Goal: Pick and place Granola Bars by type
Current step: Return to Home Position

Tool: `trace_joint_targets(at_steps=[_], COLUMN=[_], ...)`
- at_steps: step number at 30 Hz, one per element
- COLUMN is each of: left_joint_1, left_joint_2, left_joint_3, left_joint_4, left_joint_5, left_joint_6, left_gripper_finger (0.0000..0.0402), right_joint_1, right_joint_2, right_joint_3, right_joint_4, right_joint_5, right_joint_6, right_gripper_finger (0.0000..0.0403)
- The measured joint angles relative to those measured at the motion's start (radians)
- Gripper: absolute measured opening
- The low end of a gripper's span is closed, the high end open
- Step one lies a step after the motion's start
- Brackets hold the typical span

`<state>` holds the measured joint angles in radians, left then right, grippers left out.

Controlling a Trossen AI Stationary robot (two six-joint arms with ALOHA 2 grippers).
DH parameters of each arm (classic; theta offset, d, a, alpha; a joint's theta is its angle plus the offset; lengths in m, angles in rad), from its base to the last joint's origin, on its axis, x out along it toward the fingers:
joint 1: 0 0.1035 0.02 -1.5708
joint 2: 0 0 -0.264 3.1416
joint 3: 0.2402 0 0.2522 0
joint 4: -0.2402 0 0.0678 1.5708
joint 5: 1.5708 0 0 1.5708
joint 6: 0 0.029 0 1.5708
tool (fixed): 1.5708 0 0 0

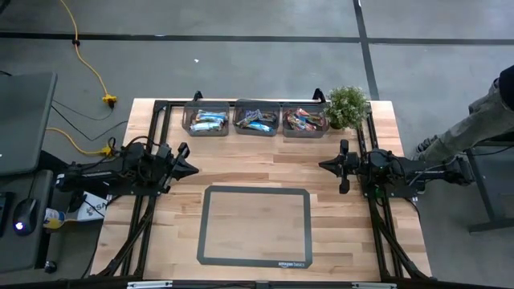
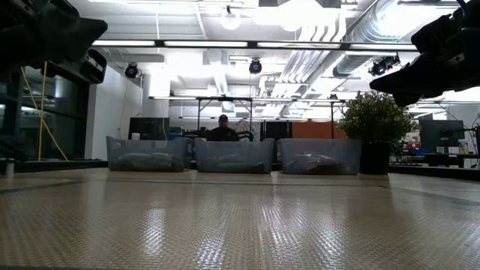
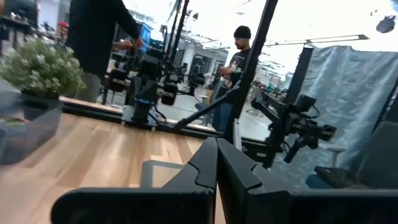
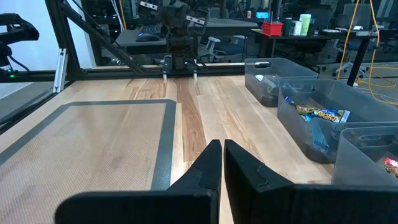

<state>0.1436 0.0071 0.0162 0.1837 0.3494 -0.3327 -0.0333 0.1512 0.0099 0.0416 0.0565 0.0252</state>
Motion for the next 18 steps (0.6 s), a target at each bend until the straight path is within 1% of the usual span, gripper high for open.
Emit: trace_joint_targets(at_steps=[3,5,10,16,18], left_joint_1=[0.000,0.000,0.000,0.000,0.000], left_joint_2=[0.000,0.000,0.000,0.000,0.000], left_joint_3=[-0.001,-0.001,-0.002,-0.002,-0.003], left_joint_4=[-0.004,-0.037,-0.114,-0.131,-0.135], left_joint_5=[-0.007,-0.003,-0.004,-0.053,-0.067], left_joint_6=[0.011,0.010,-0.039,-0.048,-0.076], left_gripper_finger=[0.0000,0.0000,0.0000,0.0000,0.0000], right_joint_1=[0.000,0.000,0.000,0.000,0.000], right_joint_2=[0.000,0.000,0.000,0.000,0.000], right_joint_3=[0.000,0.000,0.000,0.000,0.000], right_joint_4=[0.000,0.000,0.000,0.000,0.000], right_joint_5=[0.000,0.000,0.000,0.000,0.000], right_joint_6=[0.000,0.000,0.000,0.000,0.000], right_gripper_finger=[0.0002,0.0003,0.0003,0.0002,0.0002])
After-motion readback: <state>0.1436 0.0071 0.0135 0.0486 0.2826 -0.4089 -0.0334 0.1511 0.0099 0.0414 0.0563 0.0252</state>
